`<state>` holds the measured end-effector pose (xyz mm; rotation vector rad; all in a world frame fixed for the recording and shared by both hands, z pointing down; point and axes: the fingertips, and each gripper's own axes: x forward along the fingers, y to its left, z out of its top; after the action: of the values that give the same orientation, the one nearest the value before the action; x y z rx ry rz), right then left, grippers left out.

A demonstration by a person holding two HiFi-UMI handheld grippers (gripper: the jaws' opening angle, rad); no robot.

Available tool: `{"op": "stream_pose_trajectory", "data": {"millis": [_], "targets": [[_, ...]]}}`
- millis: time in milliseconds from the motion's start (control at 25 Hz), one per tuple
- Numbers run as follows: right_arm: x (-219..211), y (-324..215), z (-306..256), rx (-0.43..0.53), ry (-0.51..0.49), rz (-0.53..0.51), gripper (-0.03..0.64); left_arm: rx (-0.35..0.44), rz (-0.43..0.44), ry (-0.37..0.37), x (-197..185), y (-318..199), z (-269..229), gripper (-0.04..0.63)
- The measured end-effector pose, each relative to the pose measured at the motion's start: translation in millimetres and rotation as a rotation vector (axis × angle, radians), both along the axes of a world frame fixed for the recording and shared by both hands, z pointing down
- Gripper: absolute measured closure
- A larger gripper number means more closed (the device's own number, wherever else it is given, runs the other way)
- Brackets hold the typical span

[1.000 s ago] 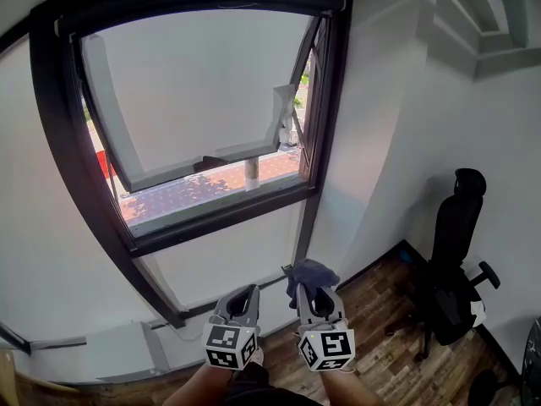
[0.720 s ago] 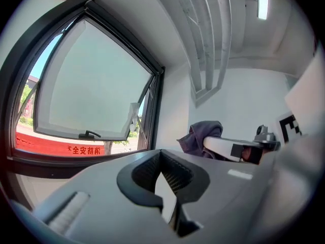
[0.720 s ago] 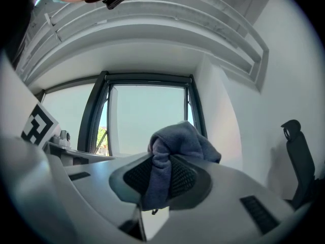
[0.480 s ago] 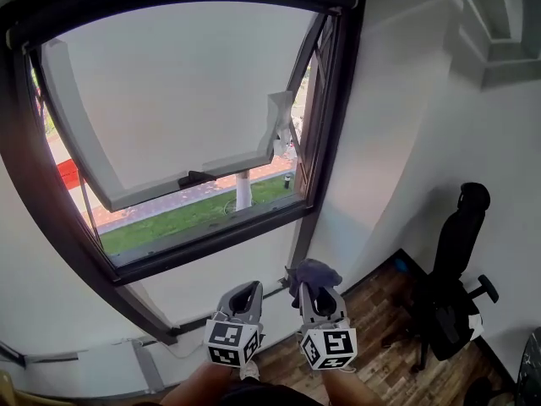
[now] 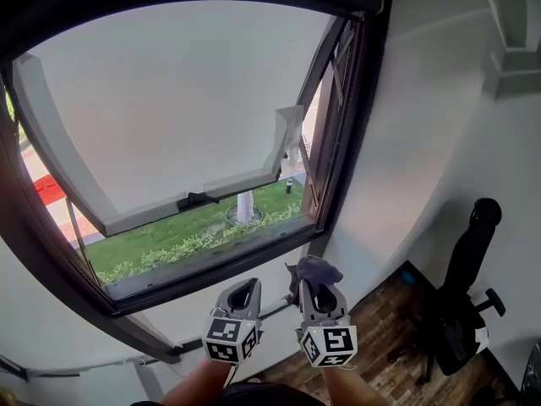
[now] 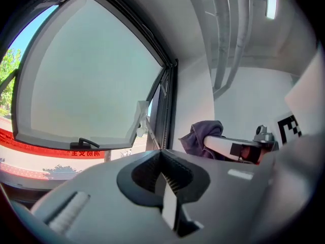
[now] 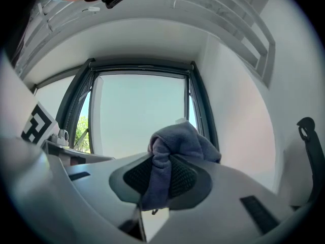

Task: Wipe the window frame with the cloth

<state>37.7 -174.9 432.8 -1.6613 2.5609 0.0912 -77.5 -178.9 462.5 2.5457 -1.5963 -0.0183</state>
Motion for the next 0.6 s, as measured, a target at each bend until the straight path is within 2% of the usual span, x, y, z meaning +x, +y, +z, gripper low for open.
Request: {"op": "stream_pose_trajectory", "data": {"millis": [240,360,600], "targets": [[-4,-46,-3,0.014,0.002,0.036,0.538,0.011,0.022,0.001,-7,-53,-6,0.586],[-3,-60,-3,0.027,0.020,0.026,0.538,0.008,0.011,0.024,-8,-70,-4,0.588],[-3,-95,-11,0.053,0.025,0.003,0.539,0.015,-0.005,0.006,-7,-103,-6,0.588]]}}
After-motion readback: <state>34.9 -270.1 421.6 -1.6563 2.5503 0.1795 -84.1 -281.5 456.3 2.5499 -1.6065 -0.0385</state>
